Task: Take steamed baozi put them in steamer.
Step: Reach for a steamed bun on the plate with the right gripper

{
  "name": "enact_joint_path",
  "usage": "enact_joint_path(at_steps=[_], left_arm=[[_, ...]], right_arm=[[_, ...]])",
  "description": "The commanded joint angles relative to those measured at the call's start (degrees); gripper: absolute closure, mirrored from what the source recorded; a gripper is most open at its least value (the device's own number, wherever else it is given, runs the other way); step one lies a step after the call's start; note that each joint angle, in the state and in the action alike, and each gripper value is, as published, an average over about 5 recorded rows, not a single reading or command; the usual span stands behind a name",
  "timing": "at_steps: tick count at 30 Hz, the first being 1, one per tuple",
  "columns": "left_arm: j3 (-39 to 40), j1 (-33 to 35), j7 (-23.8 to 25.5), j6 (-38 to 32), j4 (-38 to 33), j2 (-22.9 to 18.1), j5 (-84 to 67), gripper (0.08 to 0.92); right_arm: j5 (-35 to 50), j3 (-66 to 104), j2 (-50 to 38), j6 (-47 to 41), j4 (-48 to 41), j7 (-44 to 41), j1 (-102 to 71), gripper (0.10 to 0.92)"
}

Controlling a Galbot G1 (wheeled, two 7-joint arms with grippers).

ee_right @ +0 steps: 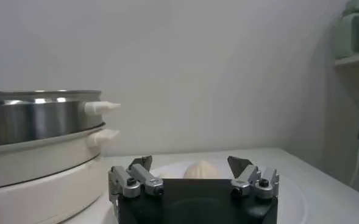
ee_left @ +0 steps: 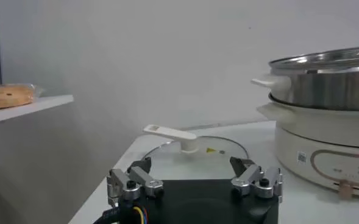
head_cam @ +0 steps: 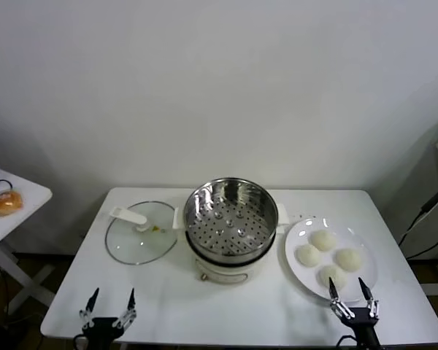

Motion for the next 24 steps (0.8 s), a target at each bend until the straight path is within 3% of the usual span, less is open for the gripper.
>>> enact_joint_path(at_steps=[1,7,13,18,24], left_arm=[[0.05,0.01,0.02,-0.27,0.1,-2.8,0.27,0.177],[0.56,0.04,-0.02,-1.35,0.13,-2.8,0.9,0.177],[0.56,-0.01,0.04,-1.63,-0.2,-2.8,0.78,0.177],[0.51,-0.12,0.08,-2.32,-0.05,-2.43,1.09,0.177],[0.62,-0.28,0.15,-3.25,0.48,-1.78,2.09,0.177]], right_arm=[[1.17,2.61,-3.35,-21.13,6.64,1.85,9.9,0.203],[1.06,-0.29,-11.25,-36.98,6.94,-1.17,24.14,0.203],[-7.69,-7.44,-23.37,-49.26,1.05,-10.57,35.92,0.203],[-18.25,-16.78,-34.32,-48.18,-4.58,-25.38,45.5,0.203],[-25.64,-32.11,-42.67,-39.31,-10.53,-41.08,58.82,0.203]])
